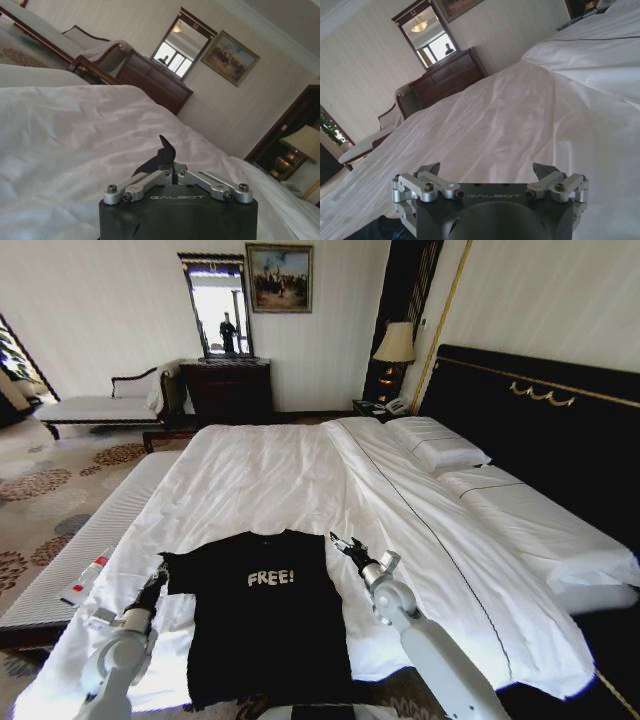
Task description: Fold the clothes on the bed.
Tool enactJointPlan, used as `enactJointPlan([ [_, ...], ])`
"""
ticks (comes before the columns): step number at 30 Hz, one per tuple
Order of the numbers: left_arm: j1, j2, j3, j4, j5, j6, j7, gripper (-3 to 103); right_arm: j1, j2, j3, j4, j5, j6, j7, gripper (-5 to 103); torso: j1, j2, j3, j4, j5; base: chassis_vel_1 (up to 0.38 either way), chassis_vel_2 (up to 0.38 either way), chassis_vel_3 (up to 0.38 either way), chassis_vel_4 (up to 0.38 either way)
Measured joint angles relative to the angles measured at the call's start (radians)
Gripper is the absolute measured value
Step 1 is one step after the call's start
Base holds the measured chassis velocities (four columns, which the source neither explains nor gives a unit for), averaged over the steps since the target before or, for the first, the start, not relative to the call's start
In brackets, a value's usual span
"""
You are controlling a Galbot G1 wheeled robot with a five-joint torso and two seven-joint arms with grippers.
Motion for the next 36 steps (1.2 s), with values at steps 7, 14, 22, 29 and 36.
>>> enactJointPlan([
  [7,-0.01,-0.026,0.07,0.011,0.078,-0.011,0.003,0,0.0,0.004,-0.003,-0.008,-0.001,-0.001,0.0,100,0.0,0.0,0.0,0.0,-0.0002,0.0,0.0,0.0,0.0],
  [14,-0.024,-0.028,0.154,0.058,0.13,-0.026,0.007,0,0.002,0.007,-0.003,-0.021,-0.002,-0.001,-0.001,100,0.0,0.0,0.0,0.0,0.0,0.0,0.0,0.0,0.0],
  [22,-0.077,-0.03,0.233,0.116,0.109,-0.032,-0.023,0,0.007,0.015,-0.007,-0.03,-0.006,-0.001,-0.001,100,0.0,0.0,0.0,0.0,-0.0001,0.0,0.0,0.0,0.0],
  [29,-0.098,-0.043,0.261,0.12,0.074,-0.032,-0.029,0,0.007,0.012,-0.005,-0.03,-0.007,-0.001,-0.001,100,0.0,0.0,0.0,0.0,-0.0001,0.0,0.0,0.0,0.0],
  [36,-0.107,-0.066,0.285,0.13,0.065,-0.037,-0.031,0,0.005,0.013,-0.006,-0.037,-0.013,-0.001,-0.002,100,0.0,0.0,0.0,0.0,-0.0001,0.0,0.0,0.0,0.0],
])
